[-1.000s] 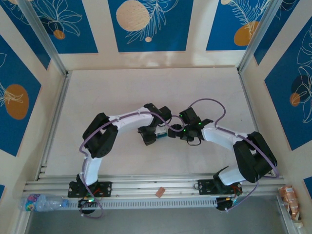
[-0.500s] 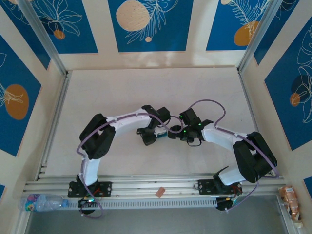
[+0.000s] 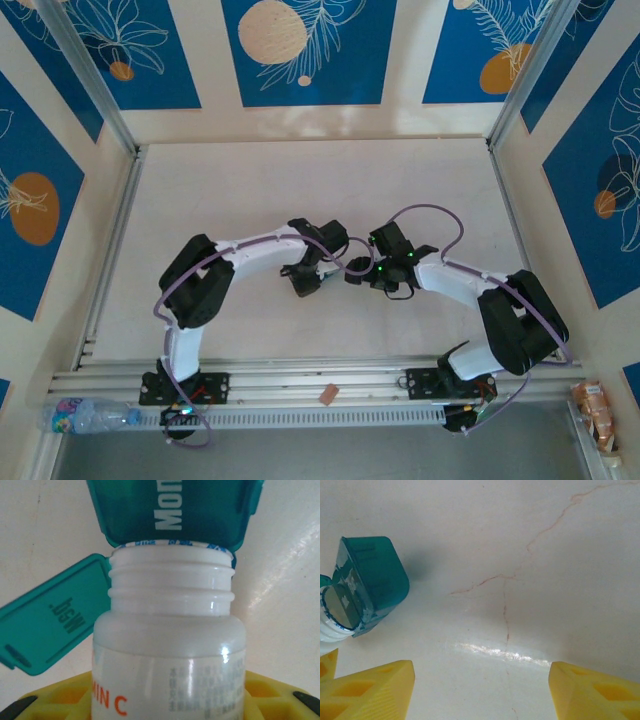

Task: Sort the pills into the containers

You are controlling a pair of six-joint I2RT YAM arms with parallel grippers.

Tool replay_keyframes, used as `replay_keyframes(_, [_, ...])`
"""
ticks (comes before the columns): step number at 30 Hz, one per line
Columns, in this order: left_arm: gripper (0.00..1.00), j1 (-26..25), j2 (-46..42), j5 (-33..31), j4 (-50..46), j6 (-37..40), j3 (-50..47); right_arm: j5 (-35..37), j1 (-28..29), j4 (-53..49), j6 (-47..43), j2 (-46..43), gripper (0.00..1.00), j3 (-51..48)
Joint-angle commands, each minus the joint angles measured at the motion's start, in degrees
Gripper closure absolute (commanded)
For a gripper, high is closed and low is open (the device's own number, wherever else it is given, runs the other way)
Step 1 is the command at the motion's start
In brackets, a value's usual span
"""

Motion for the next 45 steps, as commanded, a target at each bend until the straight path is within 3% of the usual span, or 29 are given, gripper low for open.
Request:
replay_keyframes(1, [1.00,-0.60,-1.82,-1.41,0.08,-0.89,-0.50,-1.63,-0.34,0.42,-0.47,-0.65,0.28,-0.61])
replay_keyframes(25, [1.00,-0.61,-4.33,-1.64,1.38,-1.87,-1.92,-2.22,-0.58,0.69,-0.02,-1.27,0.28,-1.32])
replay_keyframes(45, [1.00,-0.31,-10.84,1.47,14.03,-4.00,-12.98,-1.87,-0.53,-1.07,-0.18,-2.70,0.28,-1.00])
